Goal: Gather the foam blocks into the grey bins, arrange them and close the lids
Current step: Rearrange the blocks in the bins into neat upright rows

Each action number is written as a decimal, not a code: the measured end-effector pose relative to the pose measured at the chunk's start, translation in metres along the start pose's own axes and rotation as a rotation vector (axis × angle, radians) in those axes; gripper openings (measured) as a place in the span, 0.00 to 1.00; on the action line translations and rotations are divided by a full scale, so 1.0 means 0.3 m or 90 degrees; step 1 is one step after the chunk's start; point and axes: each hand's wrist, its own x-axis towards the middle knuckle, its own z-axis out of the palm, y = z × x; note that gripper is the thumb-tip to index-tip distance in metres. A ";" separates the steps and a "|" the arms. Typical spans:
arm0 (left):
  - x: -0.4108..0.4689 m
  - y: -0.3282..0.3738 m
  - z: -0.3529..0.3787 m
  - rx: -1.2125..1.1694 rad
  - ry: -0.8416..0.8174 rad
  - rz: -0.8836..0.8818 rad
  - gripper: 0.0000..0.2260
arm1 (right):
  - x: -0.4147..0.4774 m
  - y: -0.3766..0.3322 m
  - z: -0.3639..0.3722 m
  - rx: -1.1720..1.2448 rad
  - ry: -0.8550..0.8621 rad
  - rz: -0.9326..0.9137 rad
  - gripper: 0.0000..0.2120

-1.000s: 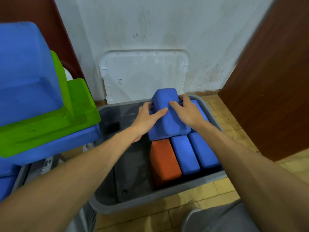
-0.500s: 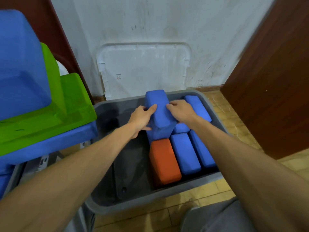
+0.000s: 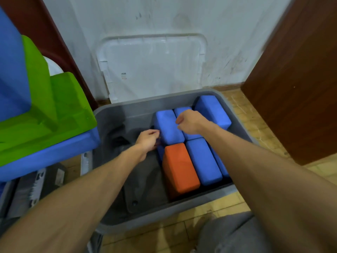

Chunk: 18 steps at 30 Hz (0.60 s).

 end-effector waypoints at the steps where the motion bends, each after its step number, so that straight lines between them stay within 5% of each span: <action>1: -0.016 0.013 -0.006 0.003 -0.023 -0.006 0.12 | -0.001 -0.001 0.001 0.001 0.009 0.001 0.14; 18: -0.465 0.558 -0.345 0.303 -0.080 0.278 0.07 | -0.141 -0.436 -0.193 0.423 0.151 -0.015 0.05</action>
